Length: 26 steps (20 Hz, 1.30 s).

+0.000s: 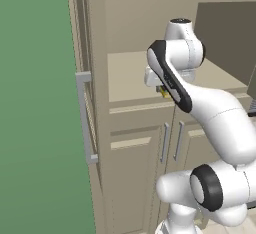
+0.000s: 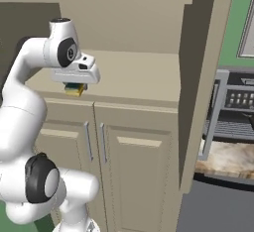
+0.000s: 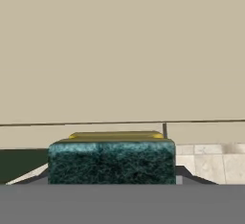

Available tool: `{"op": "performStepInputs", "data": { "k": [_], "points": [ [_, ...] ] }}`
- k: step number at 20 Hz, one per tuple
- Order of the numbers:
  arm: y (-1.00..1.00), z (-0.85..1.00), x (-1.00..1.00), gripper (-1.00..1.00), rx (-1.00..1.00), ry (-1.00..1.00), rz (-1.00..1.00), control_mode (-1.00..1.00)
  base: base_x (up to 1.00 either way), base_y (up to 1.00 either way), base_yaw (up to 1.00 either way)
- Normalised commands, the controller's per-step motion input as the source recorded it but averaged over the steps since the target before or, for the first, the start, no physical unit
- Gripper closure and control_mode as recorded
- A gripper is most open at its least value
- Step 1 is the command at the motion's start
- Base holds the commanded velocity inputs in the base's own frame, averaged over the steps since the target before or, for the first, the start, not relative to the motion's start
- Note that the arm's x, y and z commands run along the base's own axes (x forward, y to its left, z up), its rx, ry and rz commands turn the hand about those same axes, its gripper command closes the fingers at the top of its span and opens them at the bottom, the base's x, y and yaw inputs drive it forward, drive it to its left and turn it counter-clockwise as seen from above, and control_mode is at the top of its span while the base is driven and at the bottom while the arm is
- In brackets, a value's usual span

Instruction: Pick up the sponge and sponge from the sink, and place them back in the cabinet, and close the cabinet doors.

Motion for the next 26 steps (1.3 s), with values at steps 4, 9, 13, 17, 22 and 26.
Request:
{"op": "performStepInputs", "data": {
  "k": [4,9,13,17,22,26],
  "points": [
    [0.00,0.00,0.45,1.00,0.00,0.00,0.00,-1.00,0.00,0.00,0.00],
    [0.00,0.00,0.38,1.00,0.00,0.00,0.00,-1.00,0.00,0.00,0.00],
    [0.01,0.00,0.35,1.00,0.00,0.00,0.00,-1.00,0.00,0.00,0.00],
    [0.00,0.00,0.32,1.00,0.00,0.00,0.00,-1.00,0.00,0.00,0.00],
    [0.00,-0.01,0.19,1.00,0.00,0.00,0.00,-1.00,0.00,0.00,0.00],
    [0.00,-0.05,0.11,1.00,0.00,0.00,0.00,-1.00,0.00,0.00,0.00]
  ]
}}
